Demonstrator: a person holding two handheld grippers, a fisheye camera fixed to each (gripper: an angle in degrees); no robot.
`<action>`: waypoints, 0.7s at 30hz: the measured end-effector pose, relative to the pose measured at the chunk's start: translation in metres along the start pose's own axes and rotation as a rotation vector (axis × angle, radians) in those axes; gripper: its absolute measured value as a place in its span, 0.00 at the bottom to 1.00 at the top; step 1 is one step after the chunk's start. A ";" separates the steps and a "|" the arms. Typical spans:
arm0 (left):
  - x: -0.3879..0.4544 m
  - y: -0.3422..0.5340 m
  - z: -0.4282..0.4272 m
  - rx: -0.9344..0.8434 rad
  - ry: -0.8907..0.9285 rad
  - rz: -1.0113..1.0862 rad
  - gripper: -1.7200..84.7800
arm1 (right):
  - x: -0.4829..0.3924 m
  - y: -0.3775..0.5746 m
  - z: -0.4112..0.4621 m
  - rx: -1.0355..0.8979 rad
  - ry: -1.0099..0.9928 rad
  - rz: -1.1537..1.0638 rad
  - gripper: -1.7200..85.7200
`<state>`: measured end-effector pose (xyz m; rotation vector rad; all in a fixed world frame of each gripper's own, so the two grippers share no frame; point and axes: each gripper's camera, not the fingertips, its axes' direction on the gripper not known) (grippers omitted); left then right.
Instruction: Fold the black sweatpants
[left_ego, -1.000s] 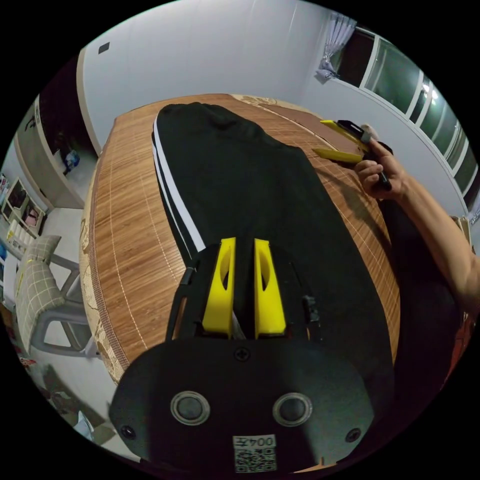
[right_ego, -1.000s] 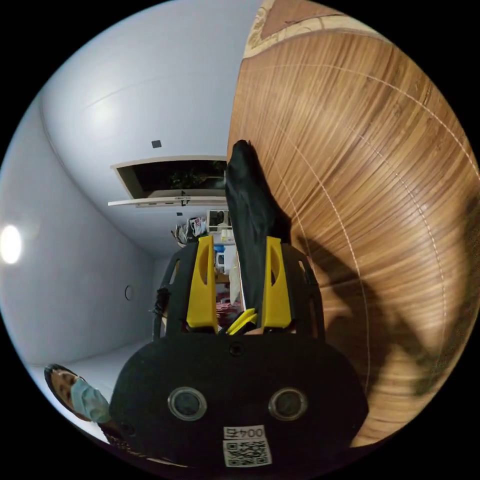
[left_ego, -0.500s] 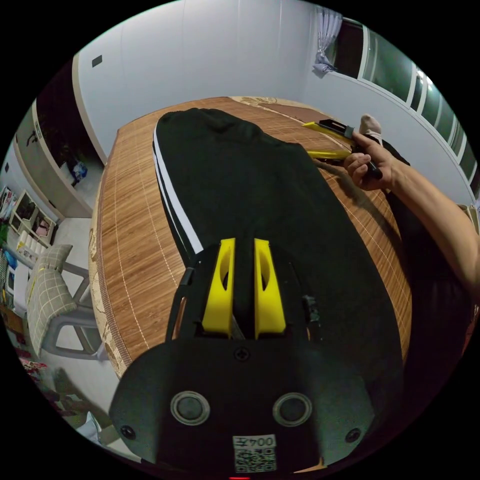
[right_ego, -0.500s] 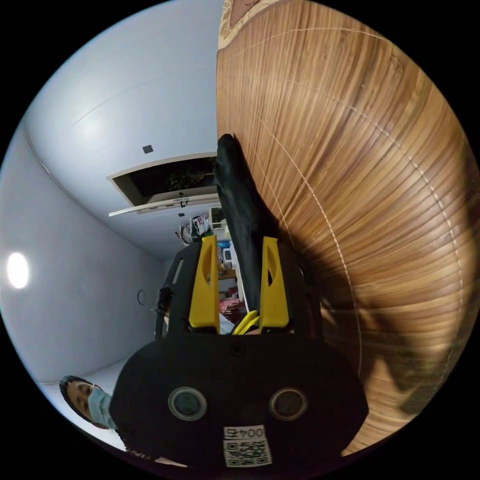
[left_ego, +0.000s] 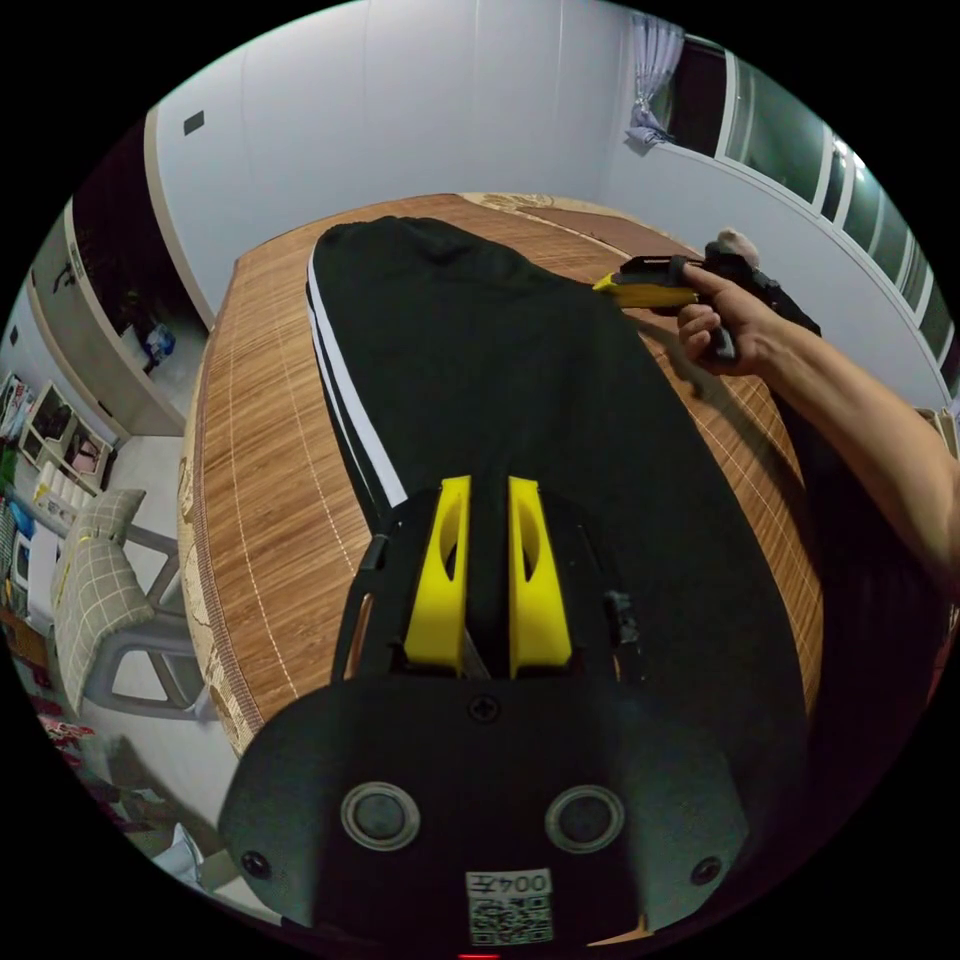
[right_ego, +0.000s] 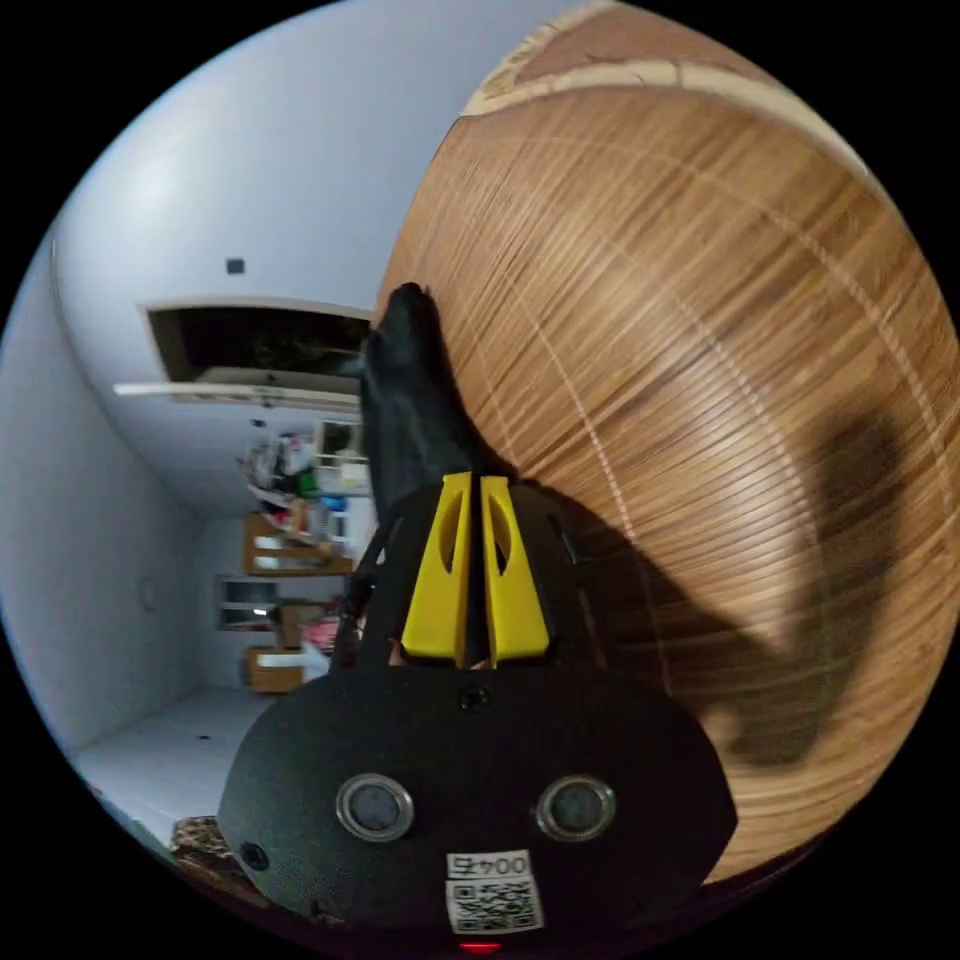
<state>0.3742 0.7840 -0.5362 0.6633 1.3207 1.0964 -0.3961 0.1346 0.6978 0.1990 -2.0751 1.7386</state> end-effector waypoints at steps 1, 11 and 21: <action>0.000 -0.001 0.001 0.000 -0.002 0.001 0.08 | -0.004 0.004 0.010 -0.003 0.032 -0.016 0.03; -0.001 -0.005 0.008 0.000 -0.007 0.003 0.08 | -0.073 0.062 0.054 0.072 0.242 -0.254 0.02; -0.003 0.000 0.009 0.000 -0.012 0.005 0.08 | -0.147 0.201 0.199 -0.106 0.478 -0.730 0.10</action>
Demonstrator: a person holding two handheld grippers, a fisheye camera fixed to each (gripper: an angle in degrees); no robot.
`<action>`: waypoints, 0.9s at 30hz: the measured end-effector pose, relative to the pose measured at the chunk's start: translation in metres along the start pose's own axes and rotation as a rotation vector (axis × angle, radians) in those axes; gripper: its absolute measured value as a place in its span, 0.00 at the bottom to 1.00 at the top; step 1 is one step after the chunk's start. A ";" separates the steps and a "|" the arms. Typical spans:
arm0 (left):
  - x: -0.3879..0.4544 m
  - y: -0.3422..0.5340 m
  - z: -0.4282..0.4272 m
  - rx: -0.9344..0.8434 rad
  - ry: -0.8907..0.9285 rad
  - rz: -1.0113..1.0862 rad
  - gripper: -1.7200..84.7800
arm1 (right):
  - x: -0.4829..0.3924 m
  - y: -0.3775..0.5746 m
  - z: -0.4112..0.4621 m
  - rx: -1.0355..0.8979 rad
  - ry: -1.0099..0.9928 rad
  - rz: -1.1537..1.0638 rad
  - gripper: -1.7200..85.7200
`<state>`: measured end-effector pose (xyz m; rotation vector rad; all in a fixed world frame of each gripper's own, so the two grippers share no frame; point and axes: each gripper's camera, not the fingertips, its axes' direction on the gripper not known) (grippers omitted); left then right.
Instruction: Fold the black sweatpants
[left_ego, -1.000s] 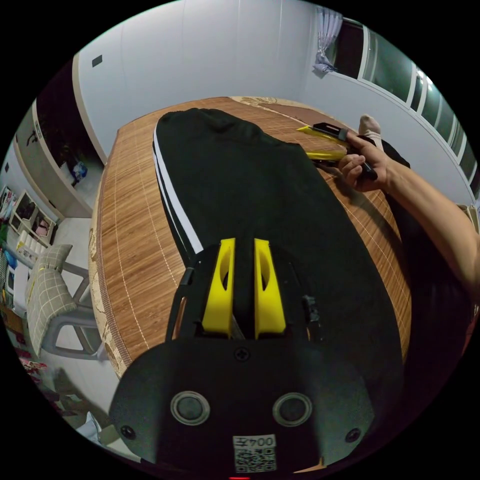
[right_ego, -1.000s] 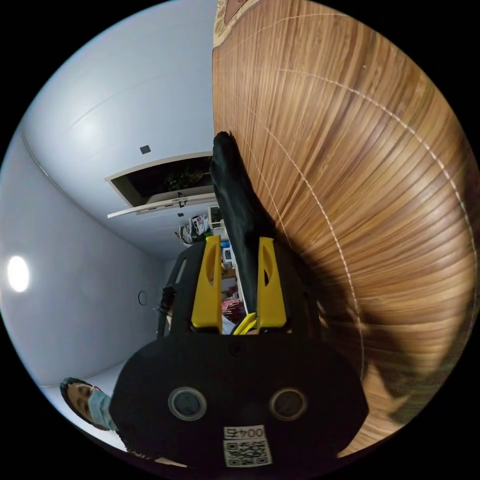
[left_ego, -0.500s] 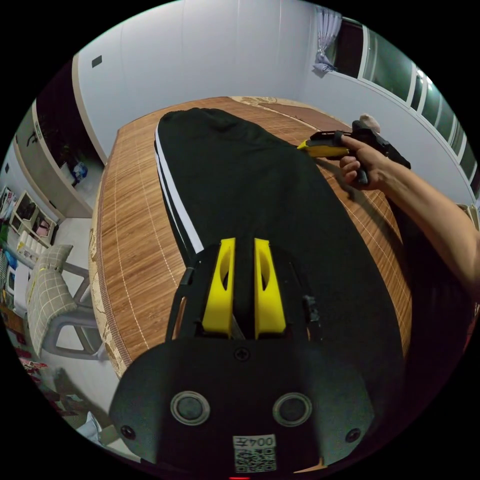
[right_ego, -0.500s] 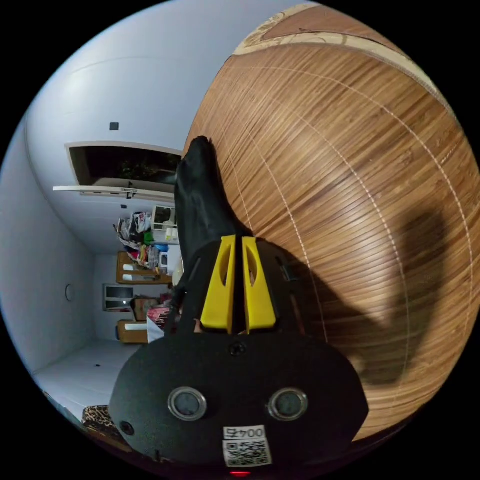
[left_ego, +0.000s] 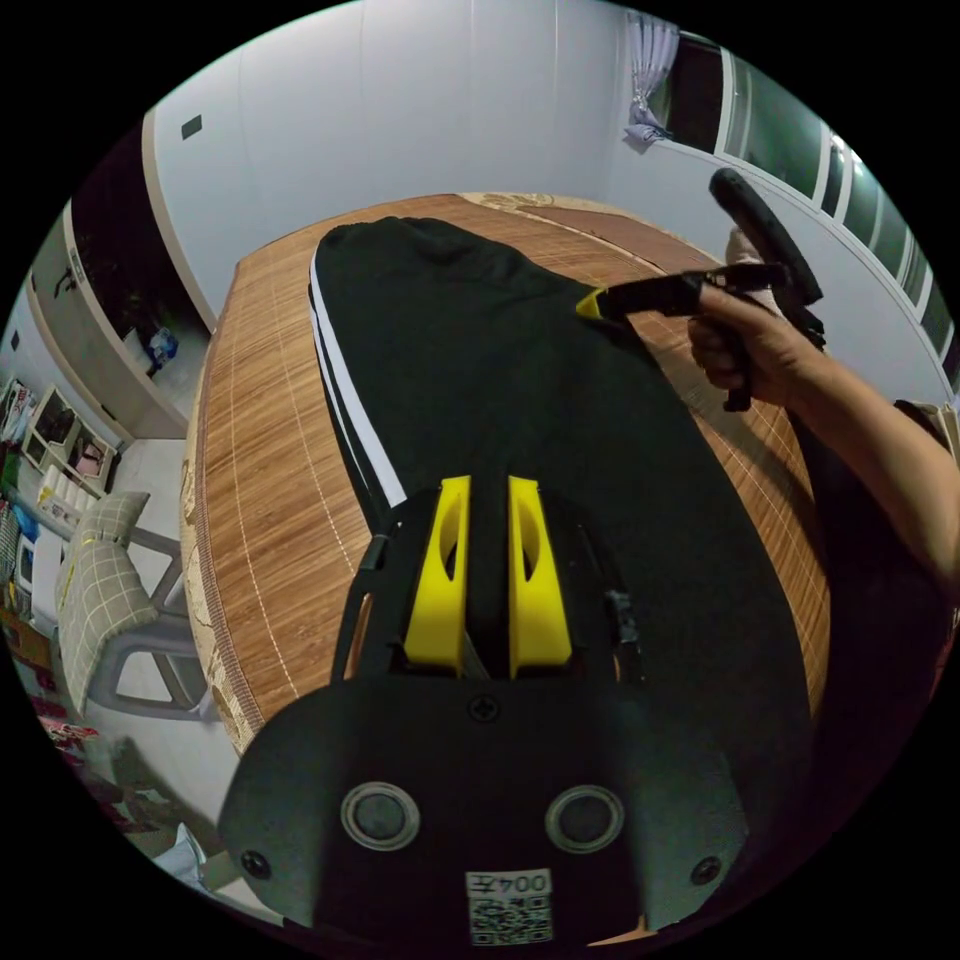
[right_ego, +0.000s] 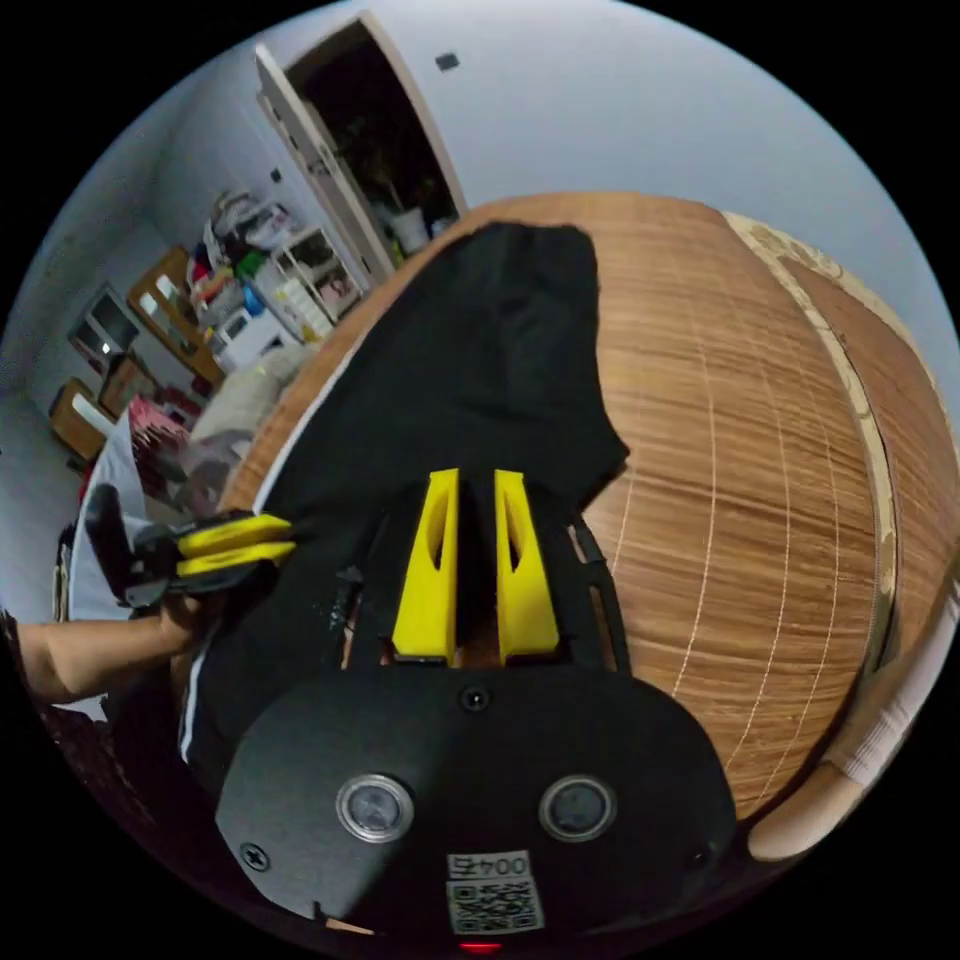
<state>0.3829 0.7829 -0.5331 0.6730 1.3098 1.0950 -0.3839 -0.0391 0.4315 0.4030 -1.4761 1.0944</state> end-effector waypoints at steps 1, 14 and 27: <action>-0.001 0.001 0.000 -0.001 0.000 0.000 0.08 | -0.011 0.007 0.011 -0.001 0.018 -0.016 0.10; -0.009 0.018 -0.008 -0.008 -0.007 0.003 0.08 | -0.186 0.103 0.043 -0.134 0.117 -0.214 0.18; -0.050 -0.003 0.003 -0.023 0.011 -0.040 0.08 | -0.210 0.136 0.068 -0.050 0.231 -0.133 0.18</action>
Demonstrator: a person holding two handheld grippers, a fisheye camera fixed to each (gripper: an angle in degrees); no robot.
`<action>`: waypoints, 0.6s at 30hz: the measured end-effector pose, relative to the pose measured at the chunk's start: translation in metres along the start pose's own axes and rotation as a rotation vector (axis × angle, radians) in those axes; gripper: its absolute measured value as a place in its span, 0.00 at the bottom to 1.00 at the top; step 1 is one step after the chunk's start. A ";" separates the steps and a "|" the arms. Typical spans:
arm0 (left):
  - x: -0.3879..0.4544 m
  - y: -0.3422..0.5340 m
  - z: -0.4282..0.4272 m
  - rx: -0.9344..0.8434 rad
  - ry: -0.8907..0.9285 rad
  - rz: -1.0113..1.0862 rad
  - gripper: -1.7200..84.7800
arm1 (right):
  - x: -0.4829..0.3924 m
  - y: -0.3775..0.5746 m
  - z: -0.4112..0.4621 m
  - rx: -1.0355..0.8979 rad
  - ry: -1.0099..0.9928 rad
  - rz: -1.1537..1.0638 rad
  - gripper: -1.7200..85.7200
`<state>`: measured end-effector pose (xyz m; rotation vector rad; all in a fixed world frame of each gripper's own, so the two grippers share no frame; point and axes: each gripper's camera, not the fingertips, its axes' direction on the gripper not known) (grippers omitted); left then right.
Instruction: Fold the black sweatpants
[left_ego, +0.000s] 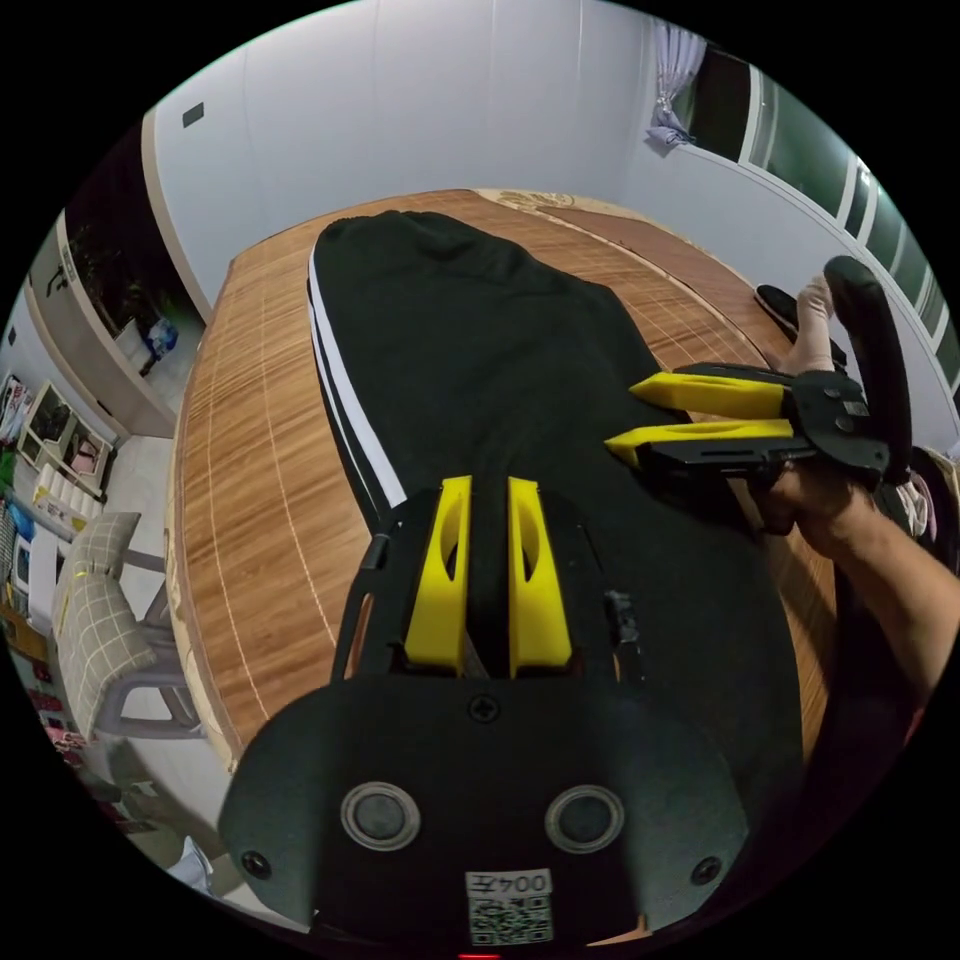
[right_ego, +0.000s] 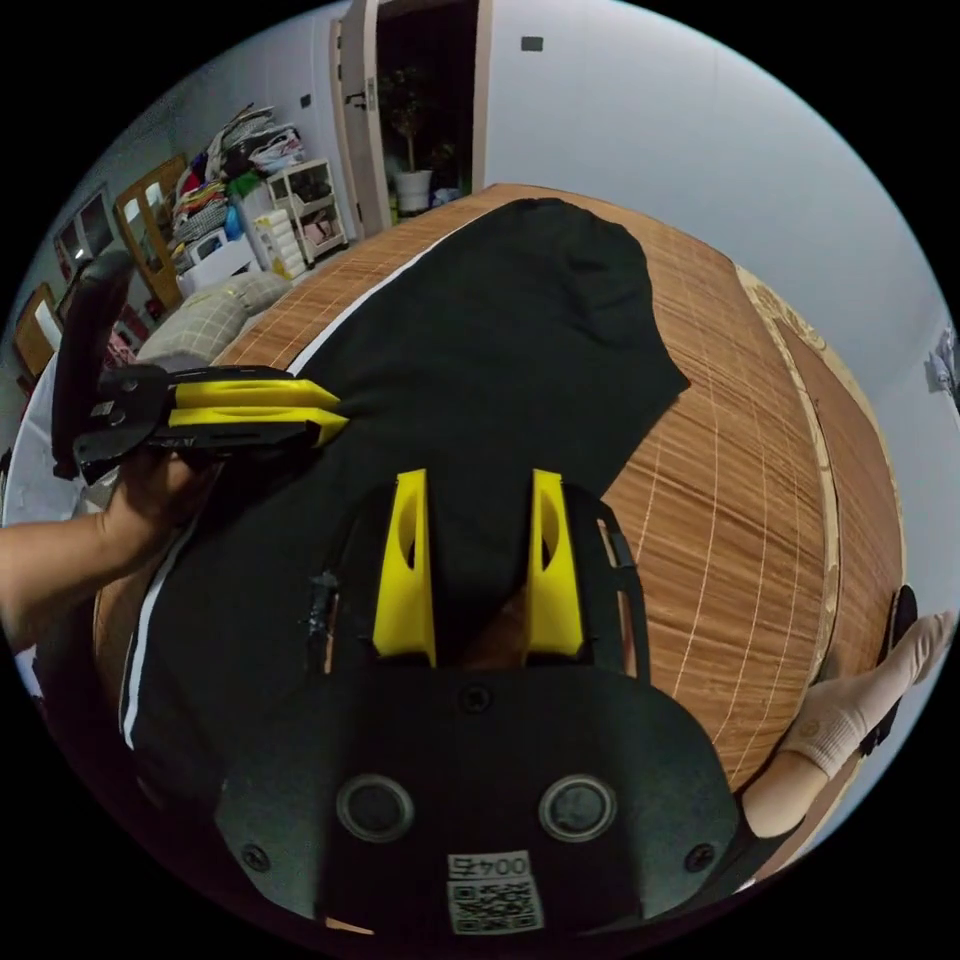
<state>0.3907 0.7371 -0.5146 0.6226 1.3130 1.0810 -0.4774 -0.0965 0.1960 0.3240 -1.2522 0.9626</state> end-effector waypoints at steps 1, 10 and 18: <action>-0.003 0.002 -0.001 0.002 -0.001 -0.002 0.08 | 0.001 0.005 -0.007 -0.024 -0.024 0.032 0.18; -0.047 0.032 -0.017 -0.010 0.126 -0.055 0.08 | -0.083 0.142 -0.108 -0.195 -0.320 0.122 0.16; -0.089 0.140 -0.094 -0.017 0.461 -0.248 0.11 | -0.146 0.280 -0.108 -0.283 -0.451 0.333 0.11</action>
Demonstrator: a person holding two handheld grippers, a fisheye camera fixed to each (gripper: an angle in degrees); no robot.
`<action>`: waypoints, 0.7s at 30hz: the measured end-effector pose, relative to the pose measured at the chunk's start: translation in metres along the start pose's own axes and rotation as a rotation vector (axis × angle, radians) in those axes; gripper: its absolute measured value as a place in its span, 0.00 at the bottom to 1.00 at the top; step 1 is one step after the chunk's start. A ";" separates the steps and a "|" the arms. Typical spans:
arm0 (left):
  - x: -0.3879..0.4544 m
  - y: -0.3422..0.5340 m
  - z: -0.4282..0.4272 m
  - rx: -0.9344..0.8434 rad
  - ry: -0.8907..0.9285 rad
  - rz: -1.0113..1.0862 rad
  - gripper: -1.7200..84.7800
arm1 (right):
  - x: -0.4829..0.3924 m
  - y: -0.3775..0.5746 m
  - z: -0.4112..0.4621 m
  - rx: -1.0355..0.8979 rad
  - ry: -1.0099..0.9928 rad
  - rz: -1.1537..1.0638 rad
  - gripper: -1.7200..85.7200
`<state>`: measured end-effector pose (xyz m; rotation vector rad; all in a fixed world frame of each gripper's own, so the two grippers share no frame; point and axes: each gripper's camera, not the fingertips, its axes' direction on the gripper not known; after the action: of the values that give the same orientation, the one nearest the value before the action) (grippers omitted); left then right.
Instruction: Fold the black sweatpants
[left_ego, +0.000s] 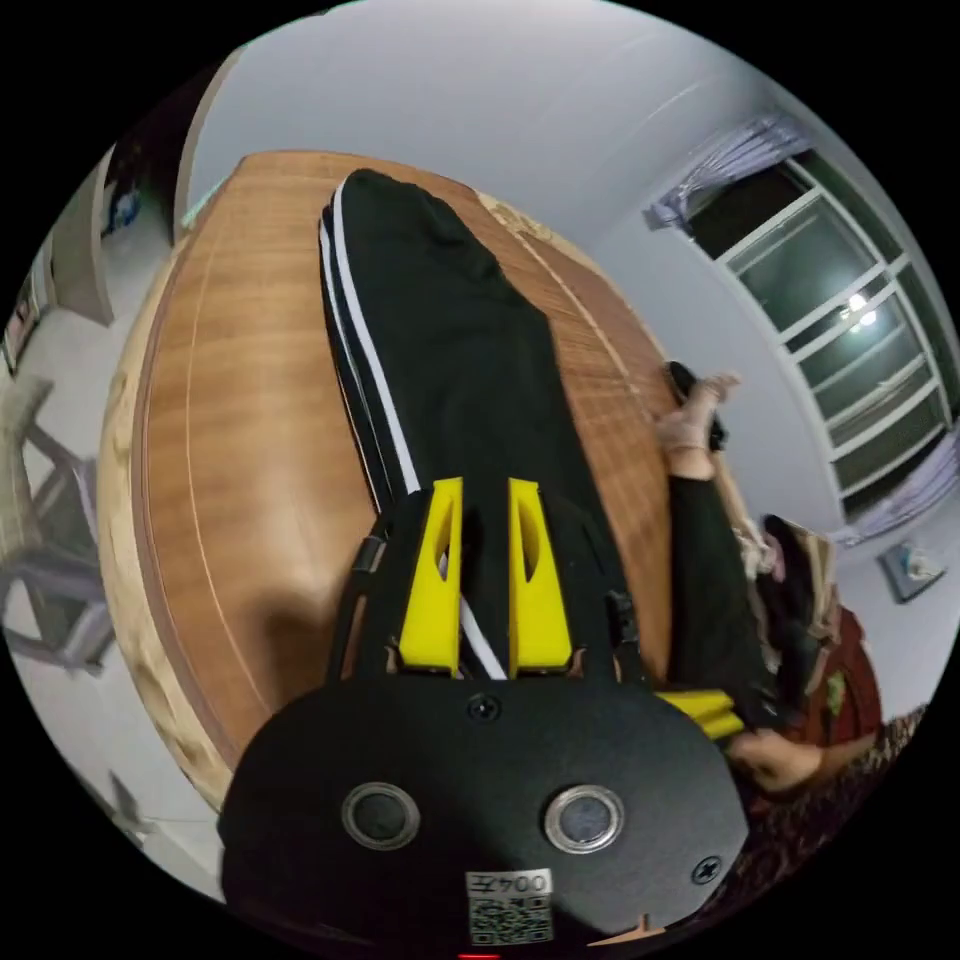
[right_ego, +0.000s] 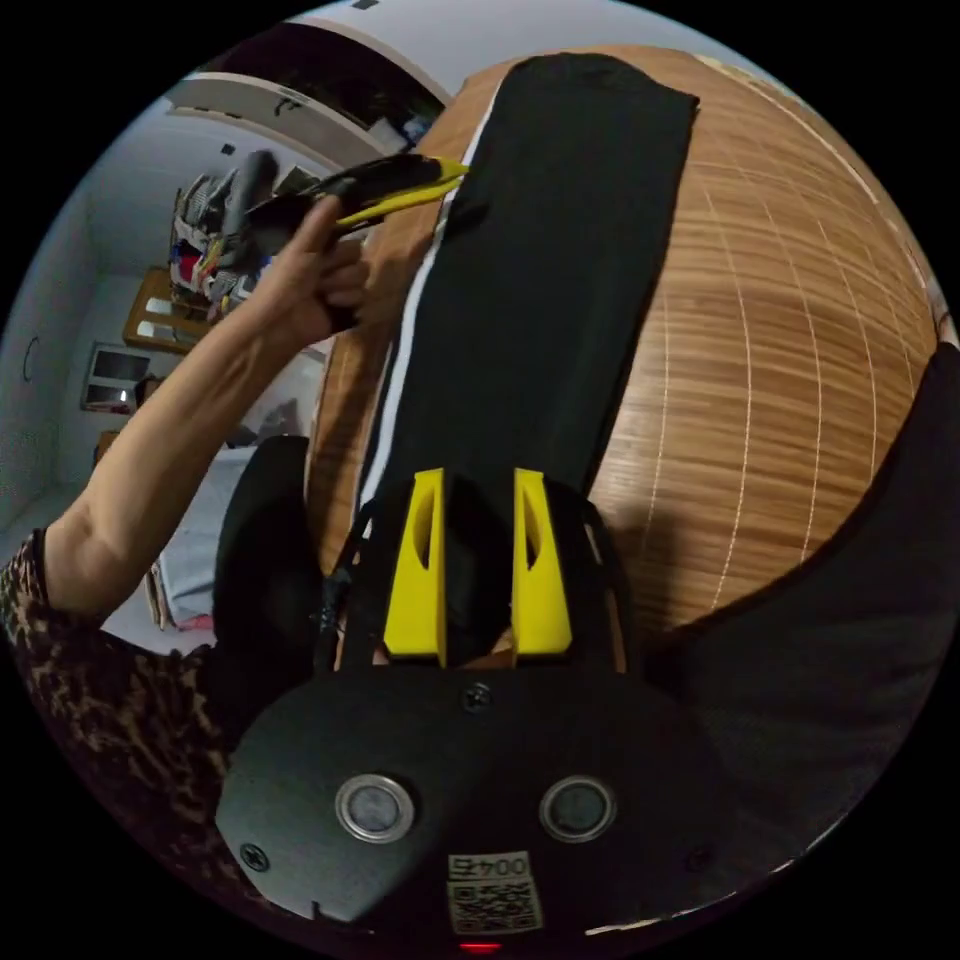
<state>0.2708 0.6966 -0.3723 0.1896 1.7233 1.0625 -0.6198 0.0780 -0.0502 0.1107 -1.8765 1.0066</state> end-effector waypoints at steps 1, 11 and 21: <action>-0.002 0.031 -0.016 0.001 0.036 -0.022 0.11 | 0.004 0.011 -0.001 0.045 0.029 0.012 0.08; -0.023 0.237 -0.086 -0.050 0.237 -0.249 0.17 | 0.031 0.084 -0.021 0.145 -0.193 0.083 0.13; -0.028 0.282 -0.089 -0.195 0.235 -0.230 0.19 | 0.050 0.162 -0.024 0.127 -0.269 0.290 0.18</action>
<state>0.1092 0.7977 -0.1446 -0.2608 1.7845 1.1058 -0.7051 0.2168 -0.1022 0.0512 -2.1115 1.3656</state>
